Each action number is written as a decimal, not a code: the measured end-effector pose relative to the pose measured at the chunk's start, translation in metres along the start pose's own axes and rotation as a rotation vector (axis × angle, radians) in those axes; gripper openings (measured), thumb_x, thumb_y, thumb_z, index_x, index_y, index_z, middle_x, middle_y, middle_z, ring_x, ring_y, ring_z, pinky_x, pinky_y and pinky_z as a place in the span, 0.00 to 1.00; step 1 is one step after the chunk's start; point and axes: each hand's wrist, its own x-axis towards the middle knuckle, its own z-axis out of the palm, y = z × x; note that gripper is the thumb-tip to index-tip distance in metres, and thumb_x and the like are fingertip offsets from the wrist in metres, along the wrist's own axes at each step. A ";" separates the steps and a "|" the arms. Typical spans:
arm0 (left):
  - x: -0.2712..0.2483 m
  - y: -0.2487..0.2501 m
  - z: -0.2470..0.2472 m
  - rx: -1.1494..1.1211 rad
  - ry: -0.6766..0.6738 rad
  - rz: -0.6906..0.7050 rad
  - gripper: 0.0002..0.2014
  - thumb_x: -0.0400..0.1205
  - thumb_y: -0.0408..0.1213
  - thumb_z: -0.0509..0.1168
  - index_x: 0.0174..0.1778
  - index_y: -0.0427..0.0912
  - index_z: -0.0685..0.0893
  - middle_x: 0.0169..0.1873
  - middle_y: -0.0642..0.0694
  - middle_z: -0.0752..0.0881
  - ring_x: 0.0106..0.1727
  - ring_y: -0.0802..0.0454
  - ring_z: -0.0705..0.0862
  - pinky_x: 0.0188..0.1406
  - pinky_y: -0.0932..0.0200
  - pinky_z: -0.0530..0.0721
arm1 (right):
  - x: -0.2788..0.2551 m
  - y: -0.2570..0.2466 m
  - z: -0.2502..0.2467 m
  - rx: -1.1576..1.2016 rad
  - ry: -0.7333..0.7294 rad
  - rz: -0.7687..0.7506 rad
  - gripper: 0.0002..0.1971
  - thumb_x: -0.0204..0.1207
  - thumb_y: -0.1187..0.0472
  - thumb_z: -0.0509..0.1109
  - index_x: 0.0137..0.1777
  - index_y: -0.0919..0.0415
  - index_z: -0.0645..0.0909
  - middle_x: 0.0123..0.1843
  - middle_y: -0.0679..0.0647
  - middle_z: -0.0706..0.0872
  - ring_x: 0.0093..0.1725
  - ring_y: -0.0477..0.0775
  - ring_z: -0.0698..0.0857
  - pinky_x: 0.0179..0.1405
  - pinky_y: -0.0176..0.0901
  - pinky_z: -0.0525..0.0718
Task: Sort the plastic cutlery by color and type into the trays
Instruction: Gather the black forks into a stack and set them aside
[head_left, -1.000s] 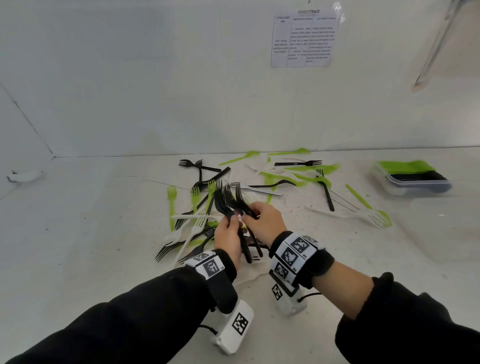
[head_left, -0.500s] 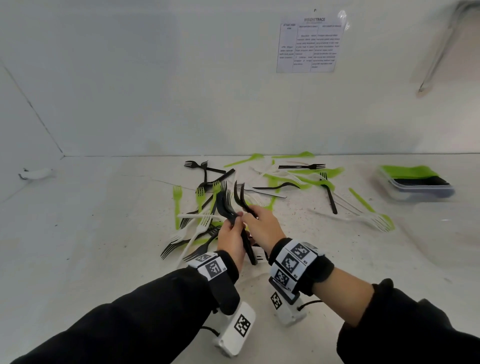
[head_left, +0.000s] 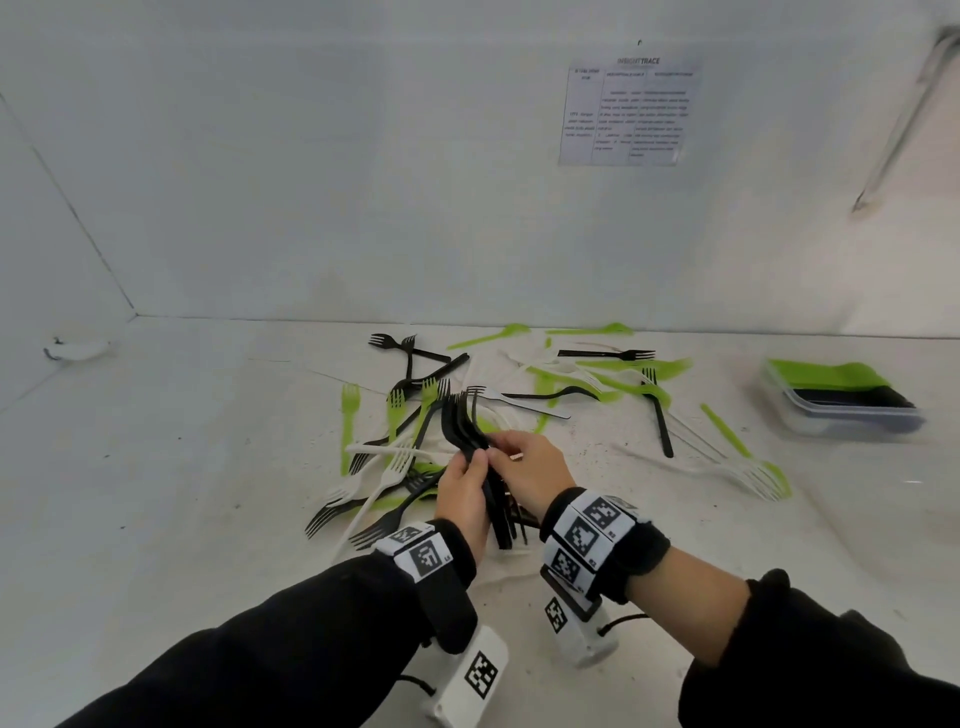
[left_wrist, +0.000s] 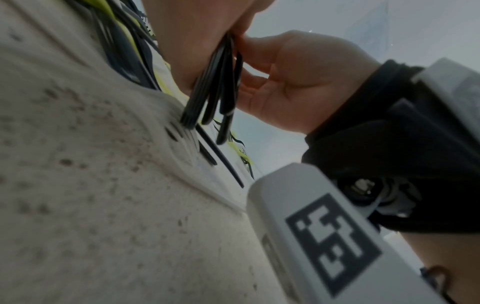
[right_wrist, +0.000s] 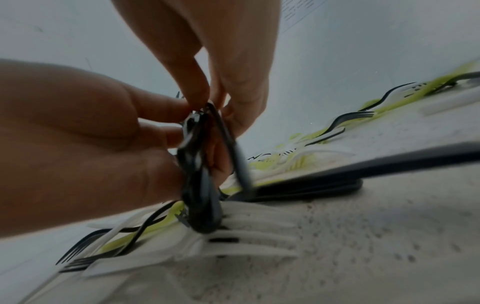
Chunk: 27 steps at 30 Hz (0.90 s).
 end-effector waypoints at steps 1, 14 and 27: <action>0.002 0.000 0.002 0.000 0.003 0.007 0.15 0.88 0.34 0.51 0.68 0.36 0.76 0.58 0.38 0.84 0.59 0.45 0.84 0.68 0.42 0.77 | 0.000 0.000 -0.001 -0.009 -0.022 -0.014 0.16 0.82 0.65 0.61 0.67 0.60 0.81 0.62 0.55 0.86 0.62 0.51 0.82 0.61 0.34 0.76; 0.013 -0.002 0.011 -0.027 0.032 0.001 0.13 0.87 0.33 0.52 0.60 0.39 0.80 0.53 0.40 0.86 0.55 0.47 0.85 0.61 0.45 0.81 | 0.017 0.014 0.002 0.088 0.113 0.017 0.08 0.80 0.65 0.63 0.56 0.61 0.80 0.44 0.45 0.79 0.46 0.46 0.79 0.50 0.33 0.76; 0.025 -0.001 0.009 -0.097 0.091 -0.040 0.05 0.88 0.36 0.53 0.53 0.45 0.75 0.36 0.45 0.78 0.27 0.50 0.75 0.28 0.56 0.76 | 0.091 -0.002 -0.045 -0.146 -0.097 0.074 0.13 0.79 0.67 0.59 0.58 0.58 0.82 0.41 0.54 0.83 0.25 0.47 0.76 0.19 0.29 0.76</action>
